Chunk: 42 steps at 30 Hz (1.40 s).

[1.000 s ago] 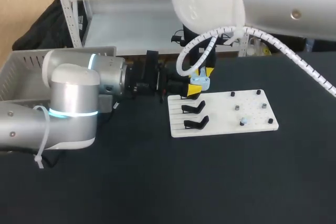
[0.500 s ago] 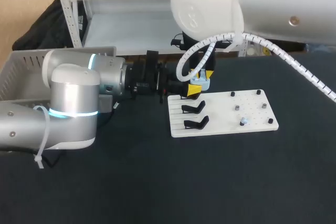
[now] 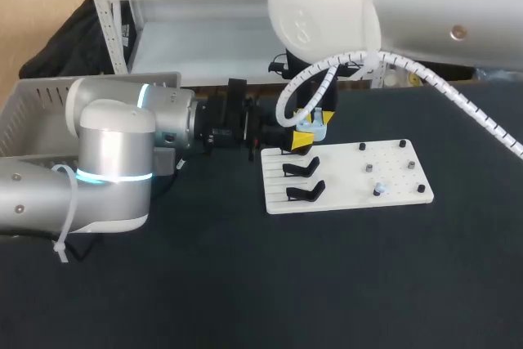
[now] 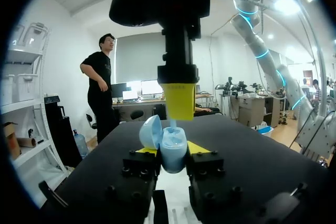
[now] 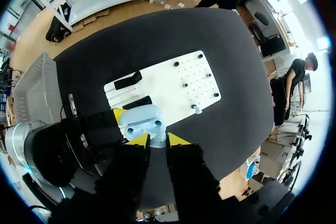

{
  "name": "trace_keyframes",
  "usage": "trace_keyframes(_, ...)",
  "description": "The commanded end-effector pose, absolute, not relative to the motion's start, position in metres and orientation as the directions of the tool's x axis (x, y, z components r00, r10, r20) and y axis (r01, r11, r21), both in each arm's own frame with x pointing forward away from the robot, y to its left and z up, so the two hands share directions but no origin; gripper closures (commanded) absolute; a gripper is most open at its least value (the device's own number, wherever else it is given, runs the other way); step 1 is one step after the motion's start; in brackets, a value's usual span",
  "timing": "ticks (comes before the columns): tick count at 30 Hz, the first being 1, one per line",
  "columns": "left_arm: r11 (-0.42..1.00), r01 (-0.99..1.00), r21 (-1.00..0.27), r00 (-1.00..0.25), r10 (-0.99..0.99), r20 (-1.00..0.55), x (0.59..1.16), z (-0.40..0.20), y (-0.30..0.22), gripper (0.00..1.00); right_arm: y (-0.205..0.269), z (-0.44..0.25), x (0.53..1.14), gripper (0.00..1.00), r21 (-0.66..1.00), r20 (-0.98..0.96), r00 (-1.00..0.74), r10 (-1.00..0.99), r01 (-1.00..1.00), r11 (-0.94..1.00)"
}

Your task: Pick up each earbud case from the left stands, insert the matching earbuds, close the lid, and place the case in the box.

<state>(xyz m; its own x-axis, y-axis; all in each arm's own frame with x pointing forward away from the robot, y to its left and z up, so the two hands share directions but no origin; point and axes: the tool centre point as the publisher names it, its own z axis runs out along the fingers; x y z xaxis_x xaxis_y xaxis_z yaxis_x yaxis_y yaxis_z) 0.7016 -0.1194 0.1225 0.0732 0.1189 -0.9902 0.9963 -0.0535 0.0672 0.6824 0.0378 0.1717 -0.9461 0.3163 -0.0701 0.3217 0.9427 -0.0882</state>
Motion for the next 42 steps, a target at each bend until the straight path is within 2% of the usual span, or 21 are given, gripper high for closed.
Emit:
trace_keyframes(1, -0.049, 0.996, 0.068, 0.074, 0.12, -0.99, 0.7008, 0.1225, -0.1201, 1.0, 0.038, 0.1706, 0.6836, 1.0, -0.088, -0.069, -0.945, 0.319, 0.325, 0.942)
trace_keyframes(35, -0.049, 0.996, 0.068, 0.074, 0.12, -0.99, 0.7008, 0.1225, -0.1201, 1.0, 0.0373, 0.1621, 0.6899, 1.0, -0.104, -0.048, -0.94, 0.339, 0.342, 0.934)
trace_keyframes(36, -0.049, 0.996, 0.068, 0.074, 0.12, -0.99, 0.7008, 0.1225, -0.1201, 1.0, 0.0373, 0.1619, 0.6898, 0.92, -0.103, -0.048, -0.94, 0.339, 0.342, 0.934)
trace_keyframes(38, -0.049, 0.996, 0.068, 0.074, 0.12, -0.99, 0.7008, 0.1225, -0.1201, 1.0, 0.0373, 0.1616, 0.6896, 0.84, -0.101, -0.046, -0.94, 0.339, 0.342, 0.934)
trace_keyframes(42, -0.049, 0.996, 0.068, 0.074, 0.12, -0.99, 0.7008, 0.1225, -0.1201, 1.0, 0.0373, 0.1618, 0.6891, 0.76, -0.095, -0.046, -0.94, 0.339, 0.342, 0.935)
